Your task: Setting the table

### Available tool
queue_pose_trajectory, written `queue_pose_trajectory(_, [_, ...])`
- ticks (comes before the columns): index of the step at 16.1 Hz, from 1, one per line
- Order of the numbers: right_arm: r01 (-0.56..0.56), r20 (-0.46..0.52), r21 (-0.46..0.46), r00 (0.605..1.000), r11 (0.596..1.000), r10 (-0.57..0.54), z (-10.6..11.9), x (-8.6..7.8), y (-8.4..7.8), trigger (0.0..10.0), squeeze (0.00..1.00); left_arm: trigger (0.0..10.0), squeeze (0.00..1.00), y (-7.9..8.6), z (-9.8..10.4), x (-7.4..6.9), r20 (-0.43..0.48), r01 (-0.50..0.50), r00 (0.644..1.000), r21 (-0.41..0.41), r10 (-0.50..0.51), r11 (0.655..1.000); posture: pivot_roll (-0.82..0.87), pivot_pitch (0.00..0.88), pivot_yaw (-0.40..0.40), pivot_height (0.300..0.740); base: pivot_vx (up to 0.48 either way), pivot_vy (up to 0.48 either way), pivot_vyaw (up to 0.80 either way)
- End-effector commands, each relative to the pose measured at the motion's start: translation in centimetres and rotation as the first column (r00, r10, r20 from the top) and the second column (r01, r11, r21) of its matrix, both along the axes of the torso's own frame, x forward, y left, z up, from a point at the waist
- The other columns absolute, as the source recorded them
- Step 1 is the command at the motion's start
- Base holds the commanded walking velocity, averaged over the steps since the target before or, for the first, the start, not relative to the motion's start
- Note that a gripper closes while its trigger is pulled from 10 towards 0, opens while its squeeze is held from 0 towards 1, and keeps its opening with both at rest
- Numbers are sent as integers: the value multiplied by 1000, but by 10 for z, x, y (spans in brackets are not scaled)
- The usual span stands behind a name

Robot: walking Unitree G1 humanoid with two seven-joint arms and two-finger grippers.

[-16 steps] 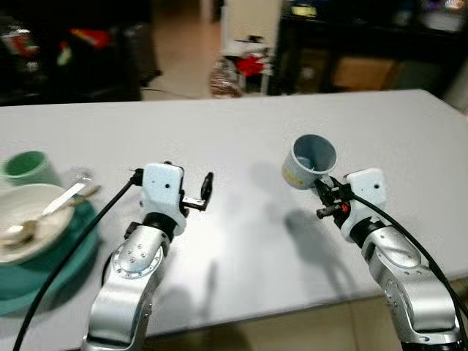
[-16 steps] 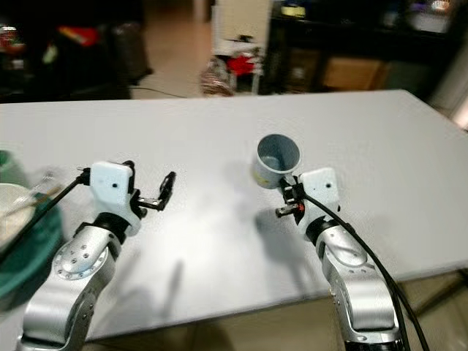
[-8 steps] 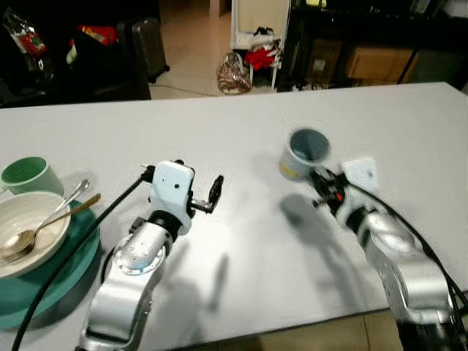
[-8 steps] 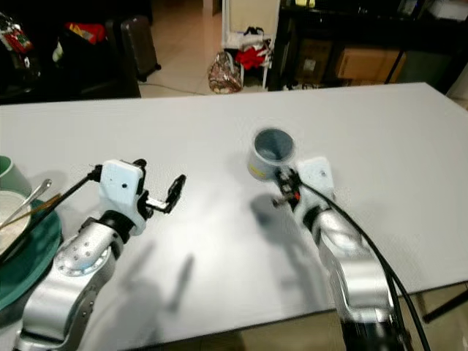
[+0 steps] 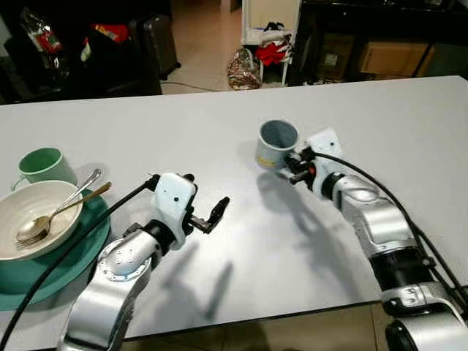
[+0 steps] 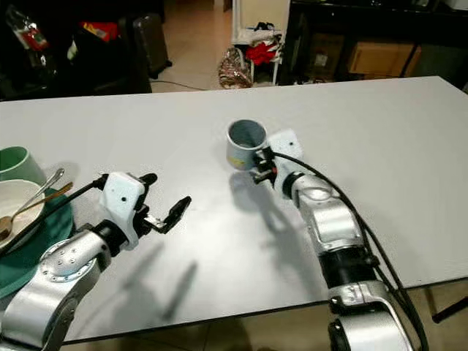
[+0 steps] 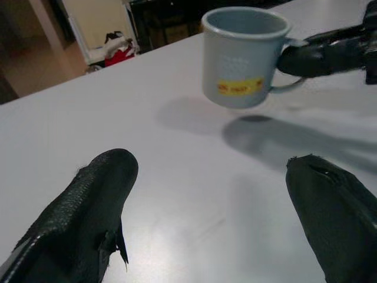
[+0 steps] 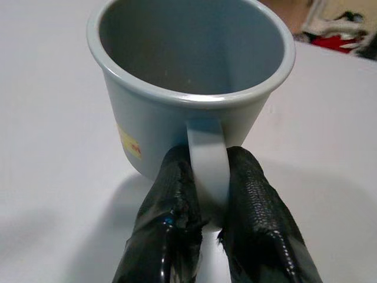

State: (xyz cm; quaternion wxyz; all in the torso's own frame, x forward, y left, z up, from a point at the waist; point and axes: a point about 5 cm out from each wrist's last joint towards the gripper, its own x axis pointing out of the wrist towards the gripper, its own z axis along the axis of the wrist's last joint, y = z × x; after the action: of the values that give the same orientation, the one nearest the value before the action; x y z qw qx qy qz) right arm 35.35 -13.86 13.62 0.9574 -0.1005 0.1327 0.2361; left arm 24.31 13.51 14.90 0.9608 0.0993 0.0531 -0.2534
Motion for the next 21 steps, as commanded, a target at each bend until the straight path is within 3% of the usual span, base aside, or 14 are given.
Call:
queue_pose_trajectory(1, [-29,10,-43,1000,999,29,-1,8,5,10000,0,10000,0,3,2,-4,-14,19,1000,16,-19,1000,-35,37,15,740,0,0,0])
queue_pose_trajectory(5, [-100,-13,-119,995,988,99,-9,15,21,10000,0,10000,0,7,1,-13,-43,55,998,50,-53,997,-10,41,17,740,0,0,0])
queue_pose_trajectory(7, [-137,-38,-92,990,986,134,-12,14,31,10000,0,10000,0,6,1,-15,-45,64,997,49,-62,997,-6,35,15,740,0,0,0])
queue_pose_trajectory(15, [-153,-62,-75,987,985,149,-12,21,33,10000,0,10000,0,7,2,-15,-51,69,996,47,-67,997,-8,25,6,740,0,0,0])
queue_pose_trajectory(16, [-145,-67,-56,988,988,141,-13,22,33,10000,141,10000,0,7,3,-15,-51,67,997,47,-64,997,-2,23,4,740,0,0,0])
queue_pose_trajectory(17, [-143,-66,-56,988,988,139,-13,23,32,10000,141,10000,0,7,3,-15,-50,66,997,46,-63,997,-1,22,4,740,0,0,0])
queue_pose_trajectory(18, [-130,-60,-57,990,990,126,-12,24,32,10000,1000,10000,0,7,4,-14,-48,63,997,47,-61,997,4,20,3,740,0,0,0])
queue_pose_trajectory(21, [-123,-42,-41,992,992,121,-8,26,27,10000,1000,10000,0,7,5,-13,-42,59,997,47,-57,997,8,11,2,740,0,0,0])
